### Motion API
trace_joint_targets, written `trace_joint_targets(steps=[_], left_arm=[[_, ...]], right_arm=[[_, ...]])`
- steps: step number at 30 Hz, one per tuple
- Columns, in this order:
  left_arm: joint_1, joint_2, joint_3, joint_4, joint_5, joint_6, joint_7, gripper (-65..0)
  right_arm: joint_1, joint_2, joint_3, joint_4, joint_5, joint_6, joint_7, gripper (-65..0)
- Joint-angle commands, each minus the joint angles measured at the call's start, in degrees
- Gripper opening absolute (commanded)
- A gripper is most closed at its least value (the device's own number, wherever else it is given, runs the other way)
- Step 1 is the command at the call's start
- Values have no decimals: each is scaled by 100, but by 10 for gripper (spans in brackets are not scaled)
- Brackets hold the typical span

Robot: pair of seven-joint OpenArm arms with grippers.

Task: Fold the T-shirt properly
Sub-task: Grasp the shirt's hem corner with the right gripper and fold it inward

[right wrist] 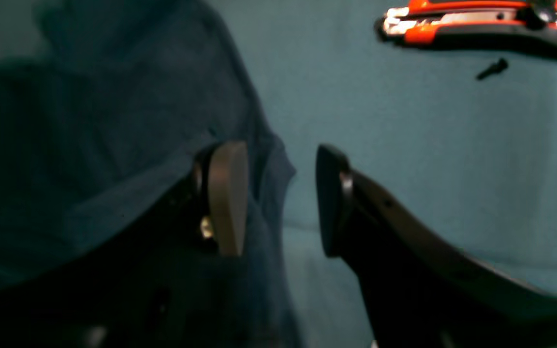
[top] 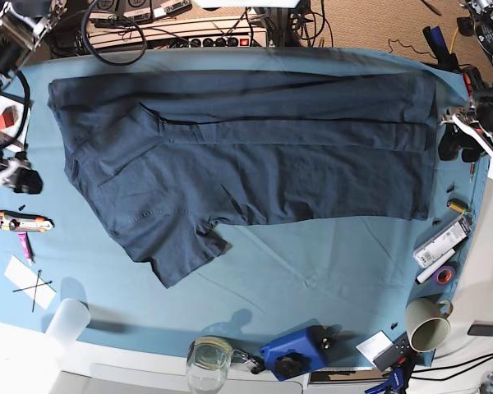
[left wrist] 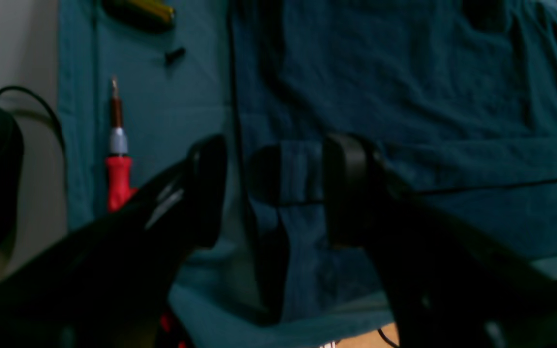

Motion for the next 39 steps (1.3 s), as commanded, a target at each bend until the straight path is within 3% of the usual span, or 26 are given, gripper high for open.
trace_joint_targets(steps=[1,3,7,12,18,22,28,35,37,39], left_arm=[[-31,-109,-37,68,-50,-4,-131,-328],[-39,-109,-37,68,-50,-4,-133,-328],[-98,-94,-37,68,-13,-4,-155,-328],[-225,-94,-37,-94,-17,-24,-175,-328],[-317,-94,-37,-319,-17,-24,-175,-328],[-317,-94,-37,-319,-31,-24,-219,-328],[-330,-94,-37,-319,-42,-24,-216,-328],[-330,-94,-37,-319,-37,-24,-219,-328],[-330,-94,-37,-319,-37,-24,-219,-328],[-332,-94,-37,-319,-39,-24,-223,-328]], right_arm=[[201,177,-160,101,-92,8,516,-409],[402,177,-579,98,-592,8,1222,-409],[964,116,-1309,-61,-1405,-240,1633,-409],[1777,114,-1934,-1235,-1591,-315,2105,-409],[2643,76,-2455,-2850,-1613,-72,2339,-409],[2907,-240,-2599,-3528,-1744,8,2496,-409],[2822,-817,-2597,-3742,-2430,8,2649,-409],[2579,-949,-2597,-3742,-2597,-33,2592,-410],[2500,-949,-2597,-3742,-2577,-33,2361,-467],[2448,-949,-2597,-3740,-2393,-33,1998,-607]])
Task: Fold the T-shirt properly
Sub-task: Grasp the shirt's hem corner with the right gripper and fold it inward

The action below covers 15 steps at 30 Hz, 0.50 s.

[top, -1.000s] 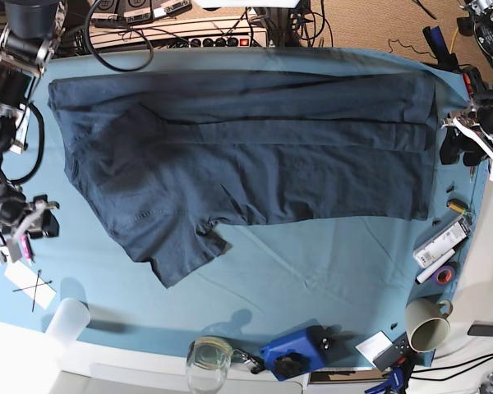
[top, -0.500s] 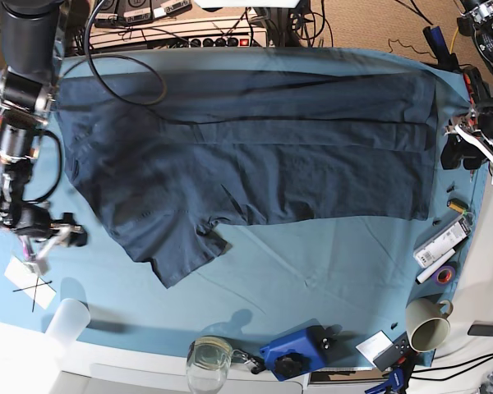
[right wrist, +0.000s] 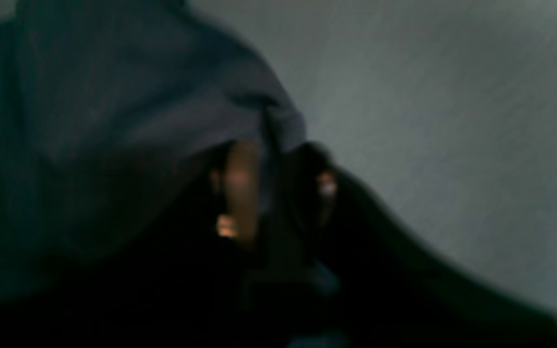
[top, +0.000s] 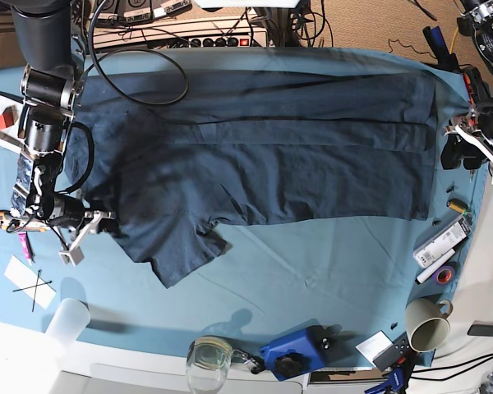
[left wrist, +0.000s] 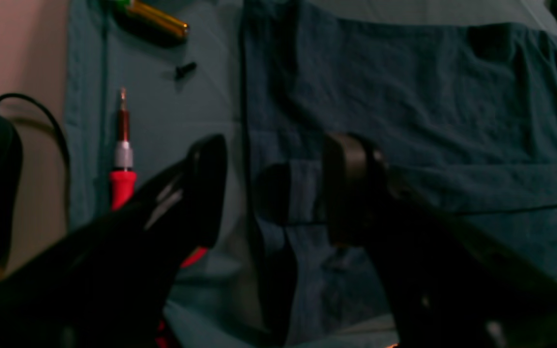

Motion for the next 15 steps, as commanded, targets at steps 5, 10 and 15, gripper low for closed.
trace_joint_targets(steps=[5,10,15], left_arm=[[-44,-109,-37,72,-81,-20,-190,-328],[-42,-109,-37,72,-79,-17,-192,-328],[-42,-107,-37,72,-83,-17,-205,-328]], right_arm=[[-46,109,11,144,564,32,-774,-650],[-391,223,11,964,1147,32,-1224,-650],[-1008,501,11,2184,1947,32,-1698,-650]])
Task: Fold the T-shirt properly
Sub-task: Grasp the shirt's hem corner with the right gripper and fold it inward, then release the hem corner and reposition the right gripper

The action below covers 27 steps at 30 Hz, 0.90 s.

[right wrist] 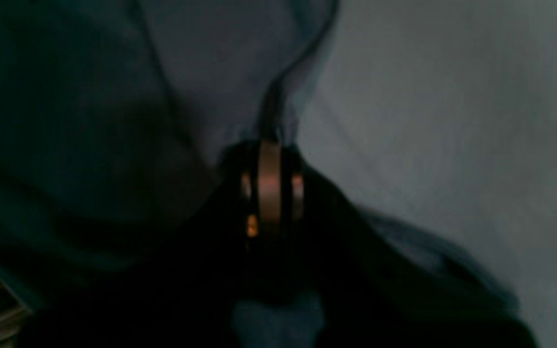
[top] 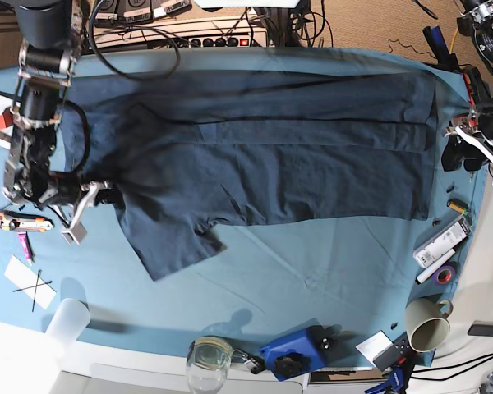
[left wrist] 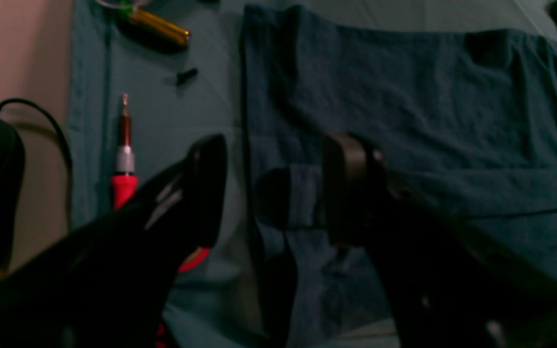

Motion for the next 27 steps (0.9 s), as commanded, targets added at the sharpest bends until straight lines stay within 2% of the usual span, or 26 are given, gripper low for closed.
trace_joint_targets(steps=[1,6,11,18,19,21,23,25,27], left_arm=[[-44,-107,-37,72,-81,-17,-120,-328],[-42,-94,-37,72,-79,-17,-120,-328],[-42,-61,-37,72,-79,-17,-118,-328],[-39,-59,-37,72,-79,-17,-120,-328],[-39,-59,-37,72,-79,-17,-118,-328],[-39,-61,-37,72,-76,-17,-120,-328],[-37,-61,-37,72,-57,-17,-118,-328],[-7,-63,-37,72,-57,-17,-118,-328],[7,-61,-37,72,-57,-17,-118,-328]], right_arm=[[31,186,33,321,179,28,0,-650],[-675,382,118,1342,214,28,-92,-650],[-1370,382,535,2197,389,28,-83,-650],[-1620,358,741,2350,358,28,-181,-650],[-1617,363,741,2350,358,28,-201,-638],[-1620,376,743,2350,431,28,-273,-531],[-1615,415,748,2356,691,28,-474,-467],[-1585,437,804,2457,946,15,-474,-463],[-1587,435,986,2697,925,28,-474,-463]])
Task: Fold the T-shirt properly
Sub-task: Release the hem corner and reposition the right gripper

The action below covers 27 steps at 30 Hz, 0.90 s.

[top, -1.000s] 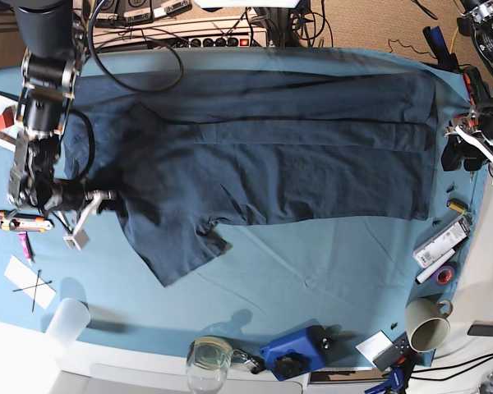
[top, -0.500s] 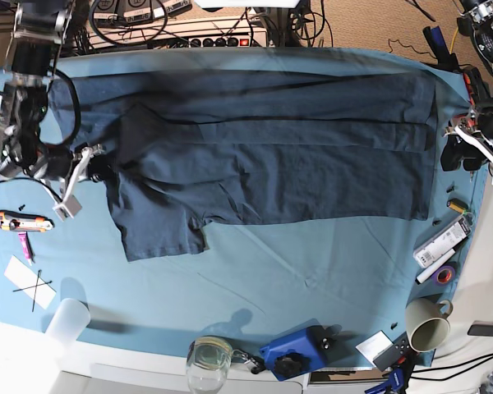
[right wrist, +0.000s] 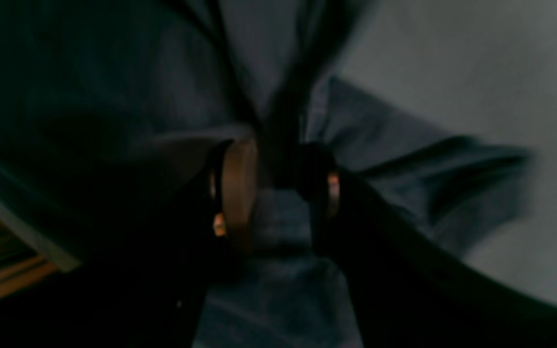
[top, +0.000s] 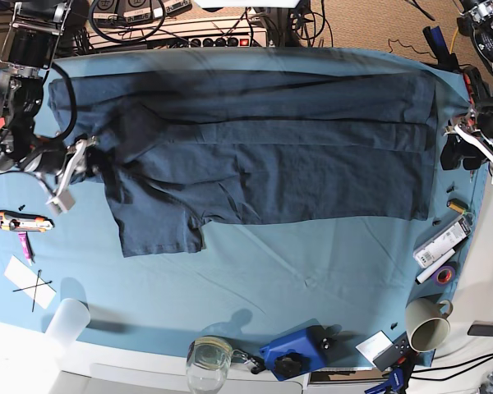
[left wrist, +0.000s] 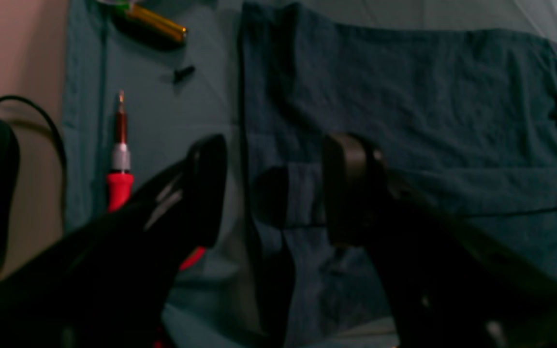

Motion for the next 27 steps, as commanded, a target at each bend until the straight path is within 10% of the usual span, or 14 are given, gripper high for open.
trace_joint_targets(steps=[1,8,19,27], left_arm=[[-26,-94,-37,72,-61,-20,-118,-328],[-28,-94,-37,72,-63,-22,-120,-328],[-31,-96,-37,72,-61,-22,-162,-328],[-42,-96,-37,72,-61,-20,-162,-328]], right_arm=[[127,146,199,221,44,8,101,-463],[535,70,708,162,-1318,8,1545,-463],[2343,37,-505,-2601,-1768,8,2271,-388],[3206,-693,-778,-4404,-2308,8,2798,-388]])
